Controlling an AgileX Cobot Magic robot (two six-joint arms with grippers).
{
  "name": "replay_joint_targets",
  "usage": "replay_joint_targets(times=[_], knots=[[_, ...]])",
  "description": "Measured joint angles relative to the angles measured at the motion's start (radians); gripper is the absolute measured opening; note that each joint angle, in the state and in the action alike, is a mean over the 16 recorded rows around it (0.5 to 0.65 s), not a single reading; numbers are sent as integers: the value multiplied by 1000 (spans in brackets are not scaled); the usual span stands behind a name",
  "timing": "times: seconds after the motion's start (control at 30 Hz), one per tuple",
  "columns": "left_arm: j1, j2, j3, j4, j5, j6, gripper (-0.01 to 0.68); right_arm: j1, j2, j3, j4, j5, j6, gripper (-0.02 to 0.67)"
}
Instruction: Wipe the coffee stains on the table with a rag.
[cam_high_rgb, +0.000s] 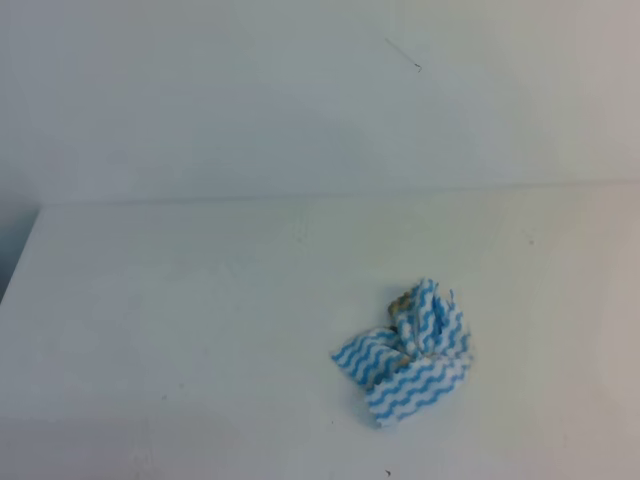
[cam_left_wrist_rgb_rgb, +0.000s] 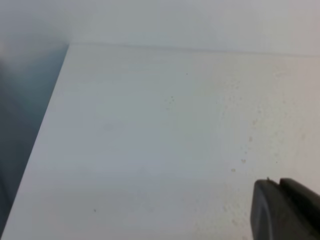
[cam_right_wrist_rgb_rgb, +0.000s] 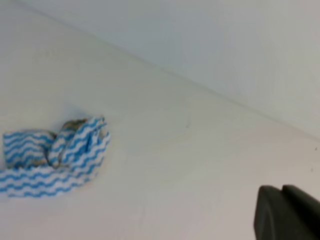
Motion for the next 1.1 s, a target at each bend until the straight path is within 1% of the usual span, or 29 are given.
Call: replay_joint_targets(times=[0.23,0.4,0.53,0.8,0.97,1.1], knots=[[0,0,0,0,0,0,-4,0,-245,296,-73,-80,105,1],[0,0,0,0,0,-1,-4,0,-403,472,-71,-127,149,0],[0,0,0,0,0,-2,-4,0,-514,580,-54,-133,167,0],[0,0,0,0,0,-3,-4,0,-628,683,4,-20,191,0],[0,0,0,0,0,-3,-4,0,-644,698,58,58,255,0],[0,0,0,0,0,-3,-4,0,-645,701,78,86,312,0]])
